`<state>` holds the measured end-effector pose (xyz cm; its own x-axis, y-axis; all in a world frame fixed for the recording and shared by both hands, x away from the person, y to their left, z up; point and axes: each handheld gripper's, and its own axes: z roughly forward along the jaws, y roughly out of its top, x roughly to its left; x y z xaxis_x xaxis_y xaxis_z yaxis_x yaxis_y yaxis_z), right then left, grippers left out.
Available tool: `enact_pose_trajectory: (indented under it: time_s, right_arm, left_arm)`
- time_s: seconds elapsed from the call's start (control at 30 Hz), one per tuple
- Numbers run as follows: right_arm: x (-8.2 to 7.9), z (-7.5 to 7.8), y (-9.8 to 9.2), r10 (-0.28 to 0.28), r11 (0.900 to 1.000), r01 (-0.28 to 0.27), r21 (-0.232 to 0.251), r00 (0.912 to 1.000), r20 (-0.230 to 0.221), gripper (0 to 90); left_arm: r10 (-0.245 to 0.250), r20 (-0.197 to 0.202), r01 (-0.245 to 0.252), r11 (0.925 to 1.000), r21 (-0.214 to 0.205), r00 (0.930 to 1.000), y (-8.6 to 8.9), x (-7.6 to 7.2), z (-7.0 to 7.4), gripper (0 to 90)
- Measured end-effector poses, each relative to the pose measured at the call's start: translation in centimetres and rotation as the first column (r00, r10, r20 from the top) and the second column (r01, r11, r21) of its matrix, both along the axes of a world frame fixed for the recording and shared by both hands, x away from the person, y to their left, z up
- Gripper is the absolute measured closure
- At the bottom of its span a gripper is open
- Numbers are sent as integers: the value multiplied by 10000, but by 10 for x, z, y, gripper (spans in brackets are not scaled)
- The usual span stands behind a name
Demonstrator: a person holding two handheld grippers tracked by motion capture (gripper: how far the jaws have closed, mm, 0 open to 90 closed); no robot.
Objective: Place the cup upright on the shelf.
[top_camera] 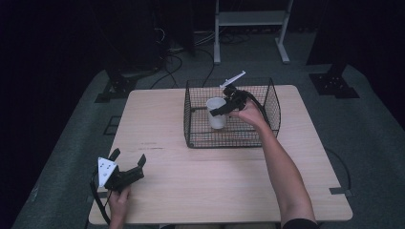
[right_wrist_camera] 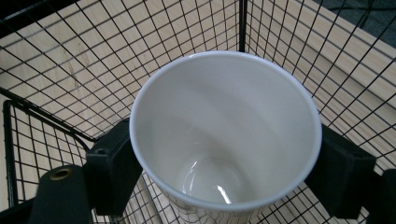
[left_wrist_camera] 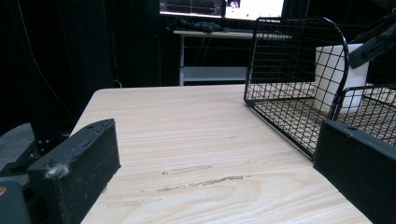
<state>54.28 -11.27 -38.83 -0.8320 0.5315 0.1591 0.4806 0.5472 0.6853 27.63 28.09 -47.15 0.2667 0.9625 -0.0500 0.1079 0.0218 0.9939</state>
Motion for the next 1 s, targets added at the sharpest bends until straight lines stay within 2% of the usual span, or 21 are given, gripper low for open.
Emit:
enact_pose_trajectory:
  time_s: [0.33,1.0]
  right_arm:
    - [2,-9,2,-43,9986,36,-528,9999,-122,190]
    - [-6,-7,-4,15,9986,-12,-528,10000,60,173]
  left_arm:
    - [-10,-9,10,10000,39,10000,-1,0,0,0]
    - [2,10,-2,10000,94,10000,-2,0,0,0]
